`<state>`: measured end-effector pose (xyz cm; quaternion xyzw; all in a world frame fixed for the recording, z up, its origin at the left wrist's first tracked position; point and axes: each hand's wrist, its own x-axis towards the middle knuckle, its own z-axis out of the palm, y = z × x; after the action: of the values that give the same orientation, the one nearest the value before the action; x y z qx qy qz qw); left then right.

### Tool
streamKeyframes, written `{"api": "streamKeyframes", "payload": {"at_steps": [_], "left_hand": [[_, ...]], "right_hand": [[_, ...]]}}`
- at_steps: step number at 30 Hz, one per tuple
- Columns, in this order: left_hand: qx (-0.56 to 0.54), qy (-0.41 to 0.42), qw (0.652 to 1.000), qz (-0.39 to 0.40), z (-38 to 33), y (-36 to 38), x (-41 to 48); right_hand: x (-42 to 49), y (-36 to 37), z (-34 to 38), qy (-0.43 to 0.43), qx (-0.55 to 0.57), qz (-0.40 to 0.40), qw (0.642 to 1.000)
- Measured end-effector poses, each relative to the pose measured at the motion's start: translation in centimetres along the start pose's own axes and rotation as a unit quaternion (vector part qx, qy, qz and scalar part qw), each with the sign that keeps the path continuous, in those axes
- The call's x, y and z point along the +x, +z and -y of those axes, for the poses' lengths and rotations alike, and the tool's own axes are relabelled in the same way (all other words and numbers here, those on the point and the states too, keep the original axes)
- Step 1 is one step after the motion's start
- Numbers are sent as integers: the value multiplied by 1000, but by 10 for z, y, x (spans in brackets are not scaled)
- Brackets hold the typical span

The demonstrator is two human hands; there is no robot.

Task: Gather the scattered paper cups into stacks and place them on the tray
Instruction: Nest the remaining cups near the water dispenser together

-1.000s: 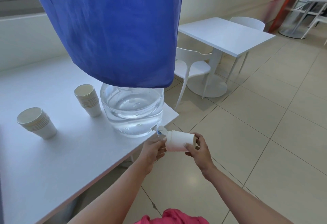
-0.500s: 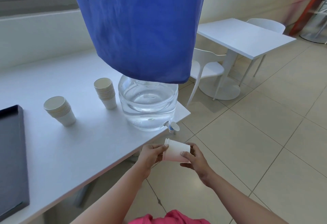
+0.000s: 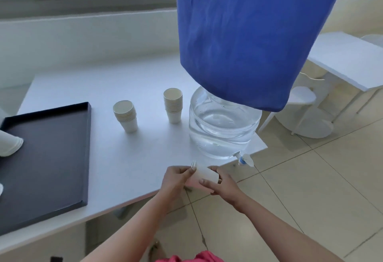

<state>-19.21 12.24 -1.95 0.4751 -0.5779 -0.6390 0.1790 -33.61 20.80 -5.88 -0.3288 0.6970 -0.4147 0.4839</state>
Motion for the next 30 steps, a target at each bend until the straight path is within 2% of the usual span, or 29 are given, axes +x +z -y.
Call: {"api": "streamKeyframes", "payload": {"at_steps": [6,10,13,16,19,25,30], "left_hand": [[55,40,995,-67,-7,-34,9],[75,67,988,-118,-15,-57,17],[127,97,980,-120,-21,-73,24],[240,140,955,-105,-29,-86,30],[318,192,919,-132,-36,-102,38],[338,252,891,-169,-43,-135,64],[292,285,886,-221,-48,-164,76]], "right_hand": [[29,31,35,-47,-113,16,992],[50,54,59,-62,-133,37,989],[67,71,76,-72,-126,61,988],[85,88,94,-88,-130,64,986],[105,105,107,-110,-132,53,984],[133,128,134,-156,-116,24,981],[155,145,156,-189,-76,-31,979]]}}
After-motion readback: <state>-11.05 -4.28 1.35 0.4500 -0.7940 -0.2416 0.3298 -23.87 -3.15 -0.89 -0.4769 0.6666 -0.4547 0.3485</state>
